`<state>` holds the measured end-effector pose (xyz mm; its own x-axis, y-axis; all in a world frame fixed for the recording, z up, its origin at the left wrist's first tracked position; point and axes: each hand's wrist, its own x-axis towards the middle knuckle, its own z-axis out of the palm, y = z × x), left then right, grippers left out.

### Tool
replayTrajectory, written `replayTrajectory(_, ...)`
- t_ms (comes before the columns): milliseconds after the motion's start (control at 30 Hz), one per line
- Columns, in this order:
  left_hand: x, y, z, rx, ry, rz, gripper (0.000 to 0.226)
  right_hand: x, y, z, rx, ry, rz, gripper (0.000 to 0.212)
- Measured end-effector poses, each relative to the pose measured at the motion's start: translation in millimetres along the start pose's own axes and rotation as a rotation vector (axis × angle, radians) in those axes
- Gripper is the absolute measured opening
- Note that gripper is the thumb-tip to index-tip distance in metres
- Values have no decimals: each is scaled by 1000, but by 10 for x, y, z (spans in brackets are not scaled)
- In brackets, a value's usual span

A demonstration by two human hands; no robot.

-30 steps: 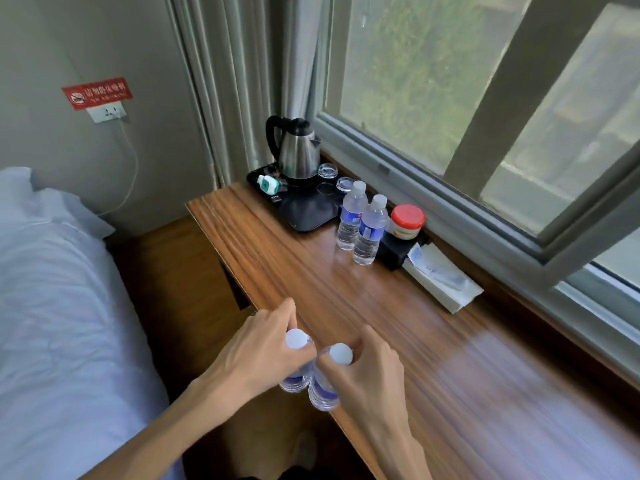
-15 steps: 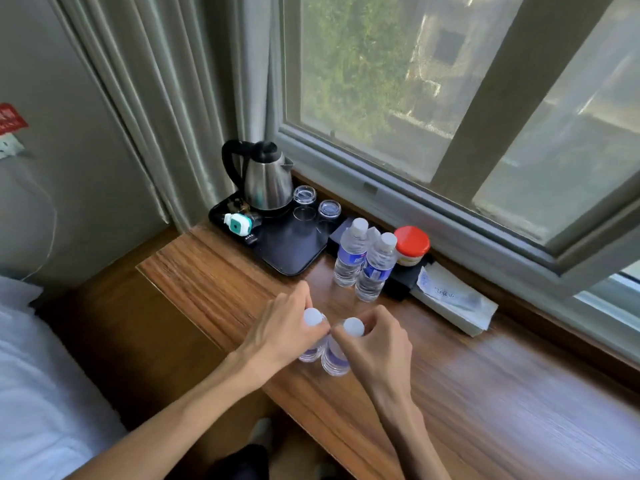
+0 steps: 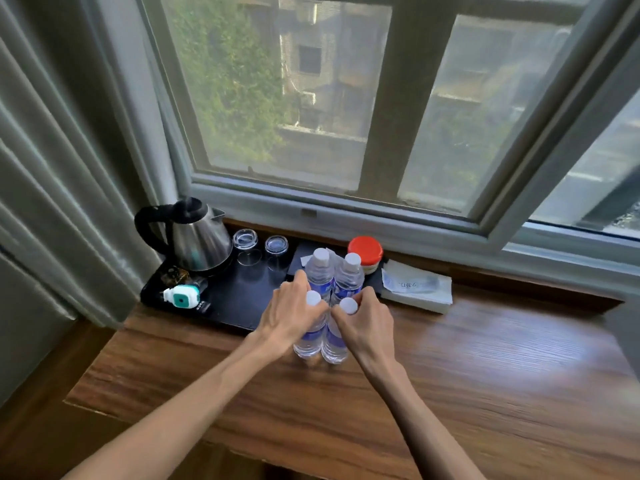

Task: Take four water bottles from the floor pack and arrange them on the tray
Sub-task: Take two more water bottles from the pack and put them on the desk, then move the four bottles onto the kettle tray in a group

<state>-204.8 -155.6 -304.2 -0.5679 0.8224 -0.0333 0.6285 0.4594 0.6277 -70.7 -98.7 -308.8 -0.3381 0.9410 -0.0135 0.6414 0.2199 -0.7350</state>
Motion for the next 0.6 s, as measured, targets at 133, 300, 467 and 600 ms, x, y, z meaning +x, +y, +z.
replayTrajectory(133, 151, -46, -7, -21, -5, 13, 33, 135, -72, 46, -42, 5, -4, 32)
replayTrajectory(300, 341, -23, 19, -22, 11, -1, 41, 321, -135, 70, -75, 9, 12, 33)
replayTrajectory(467, 424, 10, 28, 2, -1, 42, 38, 398, -105, 105, -76, 25, 13, 32)
replayTrajectory(600, 388, -88, 24, -95, -8, 20, 33, 368, -41, 119, -56, 33, 15, 34)
